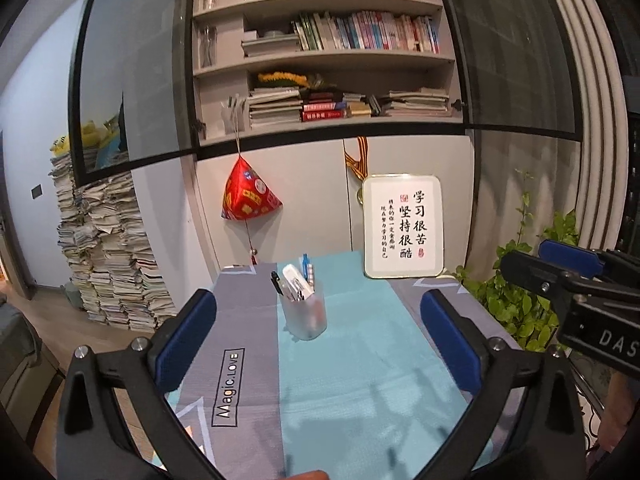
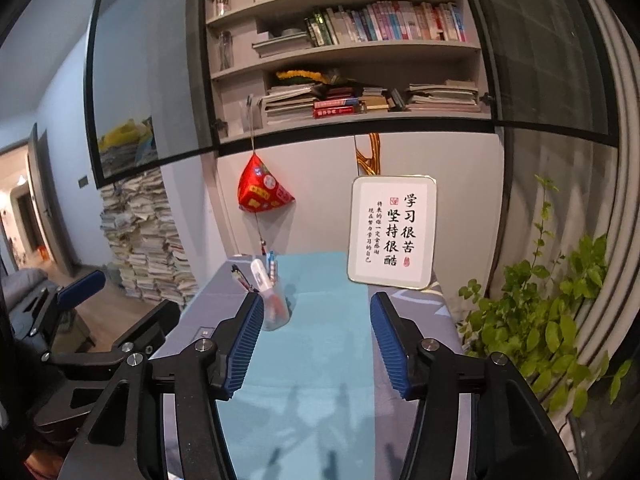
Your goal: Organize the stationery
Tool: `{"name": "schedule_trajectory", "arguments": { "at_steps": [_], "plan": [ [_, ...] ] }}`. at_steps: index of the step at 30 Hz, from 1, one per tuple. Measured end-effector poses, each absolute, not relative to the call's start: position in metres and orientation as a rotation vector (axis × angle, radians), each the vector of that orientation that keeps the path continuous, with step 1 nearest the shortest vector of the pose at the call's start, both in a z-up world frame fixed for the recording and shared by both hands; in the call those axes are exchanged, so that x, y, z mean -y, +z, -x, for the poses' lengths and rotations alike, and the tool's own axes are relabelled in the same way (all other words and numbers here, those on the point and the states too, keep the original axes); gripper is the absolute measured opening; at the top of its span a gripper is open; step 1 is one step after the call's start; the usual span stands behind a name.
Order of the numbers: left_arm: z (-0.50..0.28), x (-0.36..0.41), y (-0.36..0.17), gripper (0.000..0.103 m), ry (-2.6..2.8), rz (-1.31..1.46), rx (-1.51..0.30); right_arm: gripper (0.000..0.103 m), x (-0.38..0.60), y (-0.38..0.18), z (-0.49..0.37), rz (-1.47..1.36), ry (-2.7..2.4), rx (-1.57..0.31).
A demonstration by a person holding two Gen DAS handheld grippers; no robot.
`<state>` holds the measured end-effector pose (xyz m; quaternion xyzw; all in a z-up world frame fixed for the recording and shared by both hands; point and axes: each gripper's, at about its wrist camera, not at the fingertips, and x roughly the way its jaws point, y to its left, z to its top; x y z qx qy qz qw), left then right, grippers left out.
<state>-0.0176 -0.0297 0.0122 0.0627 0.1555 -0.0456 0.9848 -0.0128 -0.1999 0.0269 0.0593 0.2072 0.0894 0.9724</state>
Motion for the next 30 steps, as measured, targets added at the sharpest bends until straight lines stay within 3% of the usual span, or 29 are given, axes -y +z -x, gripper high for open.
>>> {"name": "schedule_trajectory", "arguments": {
  "at_steps": [30],
  "plan": [
    [0.036, 0.009, 0.039, 0.102, -0.082, -0.048, -0.253, 0.064, 0.188, 0.049, 0.033, -0.08, 0.129, -0.338]
  ]
}}
